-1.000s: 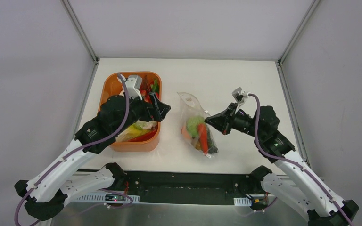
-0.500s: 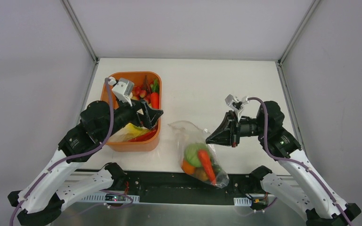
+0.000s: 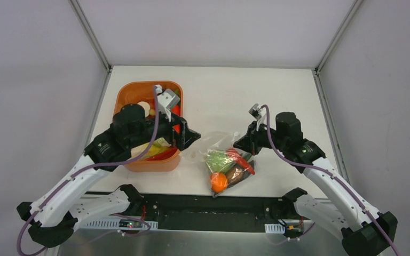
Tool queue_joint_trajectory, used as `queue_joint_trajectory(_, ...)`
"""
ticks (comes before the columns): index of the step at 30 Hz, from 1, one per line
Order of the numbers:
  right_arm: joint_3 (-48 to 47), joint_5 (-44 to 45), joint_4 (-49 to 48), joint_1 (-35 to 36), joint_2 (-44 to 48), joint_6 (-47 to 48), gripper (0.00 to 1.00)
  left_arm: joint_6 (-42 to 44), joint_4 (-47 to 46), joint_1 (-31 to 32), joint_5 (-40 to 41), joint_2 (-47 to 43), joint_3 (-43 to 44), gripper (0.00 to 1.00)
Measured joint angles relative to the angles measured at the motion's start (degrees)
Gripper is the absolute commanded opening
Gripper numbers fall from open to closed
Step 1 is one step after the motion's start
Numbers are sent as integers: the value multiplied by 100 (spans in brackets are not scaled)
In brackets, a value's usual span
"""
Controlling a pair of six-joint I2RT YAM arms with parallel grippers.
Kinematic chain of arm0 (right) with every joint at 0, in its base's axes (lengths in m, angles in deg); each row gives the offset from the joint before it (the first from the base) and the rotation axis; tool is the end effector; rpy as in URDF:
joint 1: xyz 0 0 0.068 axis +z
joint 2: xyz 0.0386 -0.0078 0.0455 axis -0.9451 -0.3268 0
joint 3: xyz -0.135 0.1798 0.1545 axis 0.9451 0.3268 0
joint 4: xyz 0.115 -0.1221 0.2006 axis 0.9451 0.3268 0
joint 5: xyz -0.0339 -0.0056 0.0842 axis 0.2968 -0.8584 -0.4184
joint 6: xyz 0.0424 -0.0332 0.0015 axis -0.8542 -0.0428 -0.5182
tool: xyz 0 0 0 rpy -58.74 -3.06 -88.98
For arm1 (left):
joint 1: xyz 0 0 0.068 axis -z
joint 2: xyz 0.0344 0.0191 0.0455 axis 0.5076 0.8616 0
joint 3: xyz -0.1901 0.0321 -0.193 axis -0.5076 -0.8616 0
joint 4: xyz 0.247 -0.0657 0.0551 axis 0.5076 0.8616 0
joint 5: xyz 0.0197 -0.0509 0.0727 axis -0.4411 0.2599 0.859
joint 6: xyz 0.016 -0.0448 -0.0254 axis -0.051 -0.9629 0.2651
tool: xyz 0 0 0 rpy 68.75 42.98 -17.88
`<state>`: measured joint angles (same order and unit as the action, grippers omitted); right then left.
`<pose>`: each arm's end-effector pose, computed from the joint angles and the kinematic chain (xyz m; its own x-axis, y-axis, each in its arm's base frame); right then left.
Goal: Place the food in the zip-top bag and seal the zipper
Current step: Adjust the zipper food storage bag at the center of the board, then zip the zipper food storage bag at the center of the board.
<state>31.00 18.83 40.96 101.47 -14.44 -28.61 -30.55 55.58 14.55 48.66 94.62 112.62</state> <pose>0.1592 0.1185 0.3113 -0.2439 -0.2132 -0.9461 -0.9062 0.3974 0.1441 0.1138 -0.1230 0.4241 -0.2599 -0.0427 -0.9647 0.7825 0.5760 -0.2363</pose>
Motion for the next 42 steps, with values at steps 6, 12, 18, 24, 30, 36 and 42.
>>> queue_joint_trajectory(6, 46, 125, -166, 2, 315, 280, 0, 284, -256, 0, -466, 697, 72, 98)
queue_joint_trajectory(12, 48, -184, -258, 2, 610, 444, 0, 387, -380, 0, -988, 1285, 634, 99)
queue_joint_trajectory(18, 59, -632, -385, 2, 870, 481, 0, 402, -592, 0, -1742, 1652, 944, 96)
queue_joint_trajectory(24, 98, -778, -494, 2, 981, 391, 0, 273, -706, 122, -2210, 2092, 1060, 93)
queue_joint_trajectory(30, 98, -726, -494, 2, 898, 234, 0, 221, -717, 509, -1980, 2243, 1102, 87)
queue_joint_trajectory(36, 98, -588, -490, 2, 857, 131, 0, 162, -785, 844, -1469, 2358, 1172, 74)
queue_joint_trajectory(42, 98, -575, -487, -4, 870, 85, 0, 146, -787, 966, -1231, 2736, 1281, 51)
